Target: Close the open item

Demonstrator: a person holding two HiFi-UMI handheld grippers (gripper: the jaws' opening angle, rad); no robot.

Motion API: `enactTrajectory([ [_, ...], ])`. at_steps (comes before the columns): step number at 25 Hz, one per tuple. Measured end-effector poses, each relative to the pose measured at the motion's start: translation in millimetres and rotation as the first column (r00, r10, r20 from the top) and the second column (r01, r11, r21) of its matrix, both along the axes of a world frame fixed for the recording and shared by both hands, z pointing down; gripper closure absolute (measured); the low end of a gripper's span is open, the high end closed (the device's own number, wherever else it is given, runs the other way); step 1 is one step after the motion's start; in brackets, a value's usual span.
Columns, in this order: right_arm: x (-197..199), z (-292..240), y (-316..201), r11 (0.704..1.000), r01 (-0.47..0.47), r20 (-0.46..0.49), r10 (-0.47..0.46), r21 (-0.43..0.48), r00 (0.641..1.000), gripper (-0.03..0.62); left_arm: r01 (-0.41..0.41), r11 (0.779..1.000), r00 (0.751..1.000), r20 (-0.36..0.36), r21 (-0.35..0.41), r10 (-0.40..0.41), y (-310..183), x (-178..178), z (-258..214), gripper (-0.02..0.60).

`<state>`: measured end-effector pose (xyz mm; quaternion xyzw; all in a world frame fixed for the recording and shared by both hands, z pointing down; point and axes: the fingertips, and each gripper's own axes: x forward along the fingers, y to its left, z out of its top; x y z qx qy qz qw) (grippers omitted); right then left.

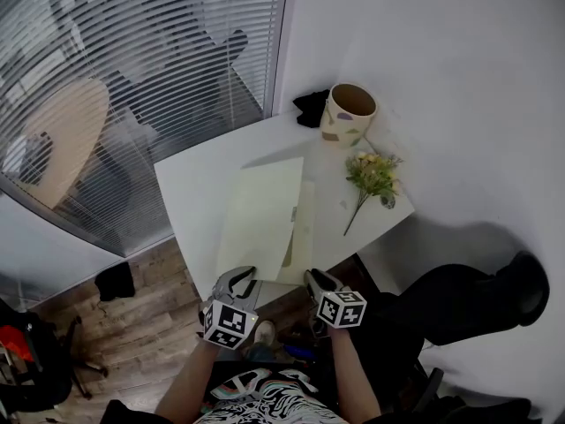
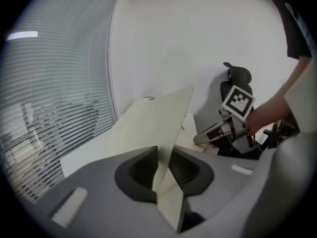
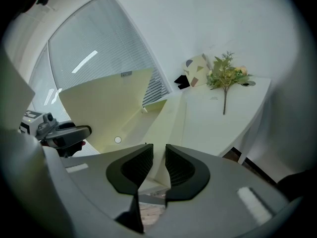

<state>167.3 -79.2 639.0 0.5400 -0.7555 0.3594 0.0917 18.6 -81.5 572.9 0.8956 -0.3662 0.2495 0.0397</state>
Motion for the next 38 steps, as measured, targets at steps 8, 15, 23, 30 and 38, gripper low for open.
enactTrajectory([
  [8, 1.7, 0.6, -0.4, 1.000, 0.000, -0.006, 0.000, 0.002, 1.000, 0.541, -0.043, 0.999, 0.999, 0.026, -0.006, 0.043, 1.0, 14.9, 6.6, 0.460],
  [15, 0.0, -0.6, 0.2, 1.000, 0.012, -0.011, -0.012, 0.017, 1.000, 0.540, -0.070, 0.998, 0.996, 0.047, -0.010, 0.070, 3.0, 23.8, 11.6, 0.454],
  [23, 0.2, -0.2, 1.7, 1.000, 0.006, -0.005, -0.006, 0.028, 1.000, 0.540, -0.095, 0.995, 0.993, 0.067, -0.018, 0.096, 5.3, 31.6, 19.3, 0.448],
  [30, 1.3, -0.2, 1.6, 1.000, -0.001, 0.001, 0.001, 0.029, 1.000, 0.540, -0.115, 0.993, 0.990, 0.081, -0.024, 0.117, 5.8, 38.8, 24.8, 0.445],
  [38, 1.0, 1.2, 1.1, 0.999, -0.007, -0.003, 0.007, 0.038, 1.000, 0.540, -0.134, 0.990, 0.986, 0.097, -0.035, 0.137, 5.3, 45.4, 32.7, 0.439],
])
